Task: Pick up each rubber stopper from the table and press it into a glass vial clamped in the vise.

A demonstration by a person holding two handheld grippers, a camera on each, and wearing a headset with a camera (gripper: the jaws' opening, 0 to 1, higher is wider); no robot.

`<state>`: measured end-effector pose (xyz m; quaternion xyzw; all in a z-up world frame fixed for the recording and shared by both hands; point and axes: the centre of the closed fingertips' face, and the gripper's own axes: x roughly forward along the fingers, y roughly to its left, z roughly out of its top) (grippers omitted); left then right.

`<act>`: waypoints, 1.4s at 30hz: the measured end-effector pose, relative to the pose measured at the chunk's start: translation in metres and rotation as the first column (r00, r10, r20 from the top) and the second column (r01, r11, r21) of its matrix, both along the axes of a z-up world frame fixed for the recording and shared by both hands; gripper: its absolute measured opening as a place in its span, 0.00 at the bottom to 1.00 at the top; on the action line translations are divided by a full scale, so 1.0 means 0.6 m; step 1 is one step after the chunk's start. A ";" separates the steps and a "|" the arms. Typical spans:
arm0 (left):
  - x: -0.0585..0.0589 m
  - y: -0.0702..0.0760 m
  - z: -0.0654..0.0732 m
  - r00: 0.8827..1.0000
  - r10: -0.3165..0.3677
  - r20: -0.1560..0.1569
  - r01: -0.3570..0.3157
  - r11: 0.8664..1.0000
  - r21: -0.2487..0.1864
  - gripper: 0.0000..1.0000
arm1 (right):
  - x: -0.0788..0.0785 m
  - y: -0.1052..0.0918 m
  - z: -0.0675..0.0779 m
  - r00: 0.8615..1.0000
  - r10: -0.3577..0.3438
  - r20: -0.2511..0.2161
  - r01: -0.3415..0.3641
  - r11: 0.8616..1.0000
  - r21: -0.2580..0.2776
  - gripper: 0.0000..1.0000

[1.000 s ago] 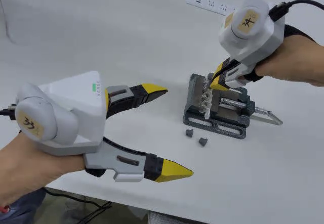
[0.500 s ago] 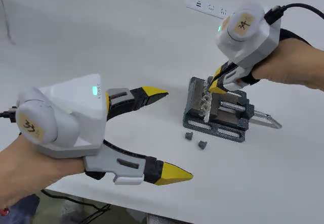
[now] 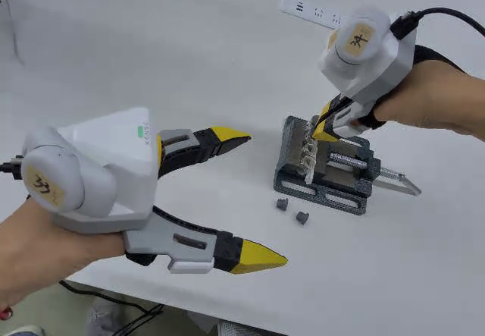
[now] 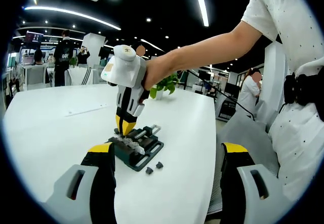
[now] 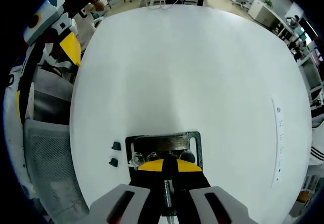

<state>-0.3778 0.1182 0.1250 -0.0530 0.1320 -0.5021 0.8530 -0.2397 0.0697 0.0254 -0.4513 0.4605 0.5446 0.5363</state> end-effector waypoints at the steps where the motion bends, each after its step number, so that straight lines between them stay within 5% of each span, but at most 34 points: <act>1: 0.000 0.000 0.000 1.000 -0.001 0.000 0.001 1.000 0.002 0.85 | 0.001 0.001 0.000 1.000 -0.001 -0.001 0.001 1.000 -0.009 0.01; 28: -0.007 0.006 0.016 1.000 0.017 0.018 -0.017 1.000 0.004 0.84 | 0.006 0.005 -0.010 1.000 0.013 0.020 -0.012 0.998 -0.069 0.00; 42: -0.014 0.012 0.022 0.999 0.028 0.026 -0.028 1.000 0.012 0.83 | -0.001 0.005 -0.001 0.999 -0.010 0.051 0.010 1.000 -0.002 0.02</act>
